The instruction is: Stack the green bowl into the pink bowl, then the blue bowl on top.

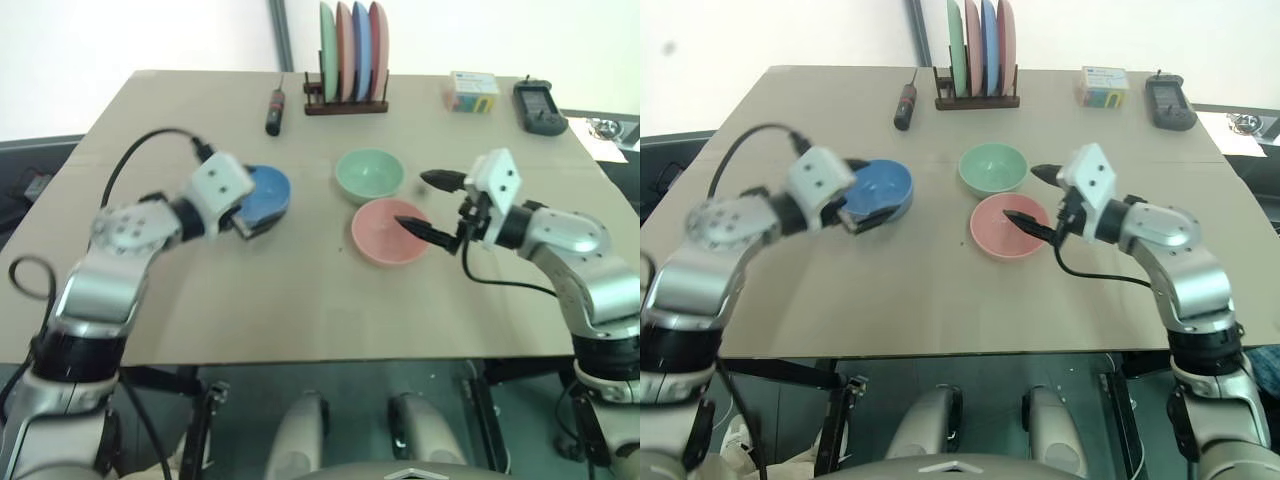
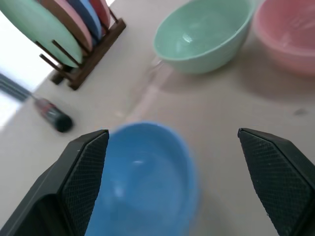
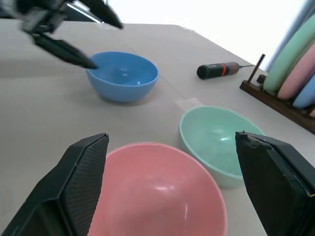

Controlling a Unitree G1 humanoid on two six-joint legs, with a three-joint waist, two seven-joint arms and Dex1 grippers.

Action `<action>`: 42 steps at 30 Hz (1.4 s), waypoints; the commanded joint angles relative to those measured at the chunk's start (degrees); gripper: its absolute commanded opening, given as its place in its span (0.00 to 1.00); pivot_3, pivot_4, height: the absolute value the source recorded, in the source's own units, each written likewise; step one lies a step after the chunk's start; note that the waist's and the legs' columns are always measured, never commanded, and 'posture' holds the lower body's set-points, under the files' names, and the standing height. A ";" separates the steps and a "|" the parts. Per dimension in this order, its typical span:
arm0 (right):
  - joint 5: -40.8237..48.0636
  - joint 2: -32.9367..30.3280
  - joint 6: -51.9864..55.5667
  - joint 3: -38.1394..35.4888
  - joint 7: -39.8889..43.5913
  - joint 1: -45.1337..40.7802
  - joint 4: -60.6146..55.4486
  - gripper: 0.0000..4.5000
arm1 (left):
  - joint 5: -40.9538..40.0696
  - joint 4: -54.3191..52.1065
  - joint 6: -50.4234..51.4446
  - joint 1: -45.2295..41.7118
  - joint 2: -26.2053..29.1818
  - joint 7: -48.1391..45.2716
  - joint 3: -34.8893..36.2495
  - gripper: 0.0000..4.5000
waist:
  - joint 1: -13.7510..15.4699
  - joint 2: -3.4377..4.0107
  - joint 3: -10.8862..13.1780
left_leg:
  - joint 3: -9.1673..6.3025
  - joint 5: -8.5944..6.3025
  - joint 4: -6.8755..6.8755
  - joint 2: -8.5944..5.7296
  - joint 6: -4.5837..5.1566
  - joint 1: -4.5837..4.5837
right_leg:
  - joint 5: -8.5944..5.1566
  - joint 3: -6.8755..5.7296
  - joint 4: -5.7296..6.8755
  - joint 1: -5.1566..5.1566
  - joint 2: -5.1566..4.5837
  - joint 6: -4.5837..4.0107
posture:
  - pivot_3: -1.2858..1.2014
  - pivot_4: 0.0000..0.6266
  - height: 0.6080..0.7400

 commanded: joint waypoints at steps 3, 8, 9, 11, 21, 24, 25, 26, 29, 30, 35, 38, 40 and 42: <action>4.79 -1.47 2.25 -7.42 -4.34 5.15 -10.64 0.96 | 13.54 21.40 -18.60 -16.90 -7.05 -4.80 -14.01 1.00 | -0.12 0.01 0.01 | -0.06 0.00 -0.03 -0.01 0.00 -0.04 | 0.00 -0.03 -0.01 -0.01 0.03 0.01 | 0.52 0.24 1.00; 8.59 -3.69 4.70 -15.63 -6.85 12.13 -17.40 0.96 | 18.65 39.39 -30.95 -26.42 -13.47 -5.38 -18.77 1.00 | -0.29 0.01 0.05 | 0.01 0.00 -0.03 0.00 0.01 -0.06 | 0.00 0.06 0.02 -0.07 0.05 0.02 | 0.52 0.24 1.00; 9.51 -4.19 5.09 -17.63 -7.07 13.73 -18.51 0.96 | 19.05 42.43 -32.63 -27.81 -14.64 -5.34 -18.99 1.00 | 0.10 -0.02 0.06 | 0.01 0.00 -0.03 0.00 0.01 -0.06 | 0.00 0.06 0.02 -0.07 0.05 0.02 | 0.52 0.24 1.00; 12.45 -4.97 5.58 -21.67 -7.32 16.77 -20.70 0.96 | 20.80 48.58 -36.52 -30.56 -16.55 -4.40 -19.86 1.00 | 0.00 -0.02 0.07 | -0.02 0.00 0.01 -0.01 0.01 -0.13 | 0.00 0.04 -0.03 -0.07 0.05 0.04 | 0.52 0.24 1.00; 24.33 -5.32 4.94 -30.89 -11.41 23.44 -25.79 0.96 | 28.77 66.12 -48.82 -39.12 -23.69 0.95 -23.14 1.00 | -0.24 -0.12 0.13 | -0.02 0.00 0.06 -0.03 0.01 -0.10 | -0.10 0.06 0.04 -0.03 0.03 0.23 | 0.52 0.24 1.00; 25.31 -5.26 4.16 -30.17 -12.97 23.31 -26.09 0.96 | 29.19 67.75 -49.92 -39.82 -24.32 0.78 -22.90 1.00 | -0.25 -0.12 0.13 | -0.02 0.00 0.05 -0.02 0.01 -0.09 | -0.11 0.07 0.07 -0.04 0.04 0.25 | 0.52 0.24 1.00; 25.46 -5.33 3.97 -29.88 -13.27 23.30 -26.04 0.96 | 29.66 68.27 -50.03 -40.01 -24.45 1.00 -23.11 1.00 | -0.18 -0.13 0.13 | -0.02 0.00 0.05 -0.02 0.01 -0.09 | -0.11 0.07 0.06 -0.04 0.03 0.25 | 0.52 0.24 1.00; 25.60 -5.48 3.82 -29.60 -13.58 23.32 -26.06 0.96 | 30.03 68.68 -50.17 -40.15 -24.50 1.16 -23.23 1.00 | -0.11 -0.13 0.13 | -0.02 0.00 0.05 -0.02 0.01 -0.11 | -0.11 0.07 0.05 -0.04 0.03 0.25 | 0.52 0.24 1.00; 25.51 -5.84 3.07 -28.74 -13.76 23.48 -25.41 1.00 | 31.50 70.25 -50.28 -40.61 -25.42 1.97 -23.83 0.88 | -0.03 -0.14 0.13 | -0.02 0.00 0.06 -0.03 0.01 -0.12 | -0.11 0.07 0.04 -0.03 0.02 0.25 | 0.52 0.24 1.00; 25.34 -5.94 2.83 -28.34 -13.83 23.49 -25.22 1.00 | 31.49 70.66 -50.36 -40.65 -25.84 1.71 -23.59 0.81 | 0.00 -0.14 0.13 | -0.02 0.00 0.06 -0.03 0.01 -0.12 | -0.11 0.07 0.04 -0.03 0.02 0.25 | 0.52 0.24 1.00; 24.56 -6.37 2.02 -26.55 -14.11 23.60 -24.62 1.00 | 33.06 71.74 -50.59 -41.13 -27.40 3.27 -24.04 0.47 | 0.03 -0.17 0.15 | -0.03 0.00 0.07 -0.03 0.01 -0.13 | -0.10 0.07 0.04 -0.03 0.02 0.24 | 0.52 0.24 1.00; 24.40 -6.56 1.57 -26.19 -14.25 23.84 -24.34 1.00 | 33.10 72.00 -51.23 -41.30 -27.85 2.78 -23.48 0.24 | 0.02 -0.17 0.15 | -0.03 0.00 0.07 -0.03 0.01 -0.12 | -0.10 0.07 0.05 -0.03 0.03 0.25 | 0.52 0.24 1.00; 24.39 -6.71 1.22 -26.07 -14.37 24.08 -24.25 1.00 | 33.09 71.98 -52.09 -41.38 -27.87 2.31 -23.17 0.05 | 0.02 -0.18 0.15 | -0.03 0.00 0.07 -0.03 0.01 -0.12 | -0.10 0.07 0.04 -0.03 0.02 0.24 | 0.52 0.24 1.00; 24.13 -6.82 0.69 -26.32 -14.32 24.75 -24.28 1.00 | 32.24 71.54 -53.14 -41.37 -27.53 0.75 -22.49 0.02 | -0.02 -0.18 0.16 | -0.03 0.00 0.06 -0.03 0.01 -0.13 | -0.10 0.07 0.05 -0.04 0.03 0.24 | 0.52 0.24 1.00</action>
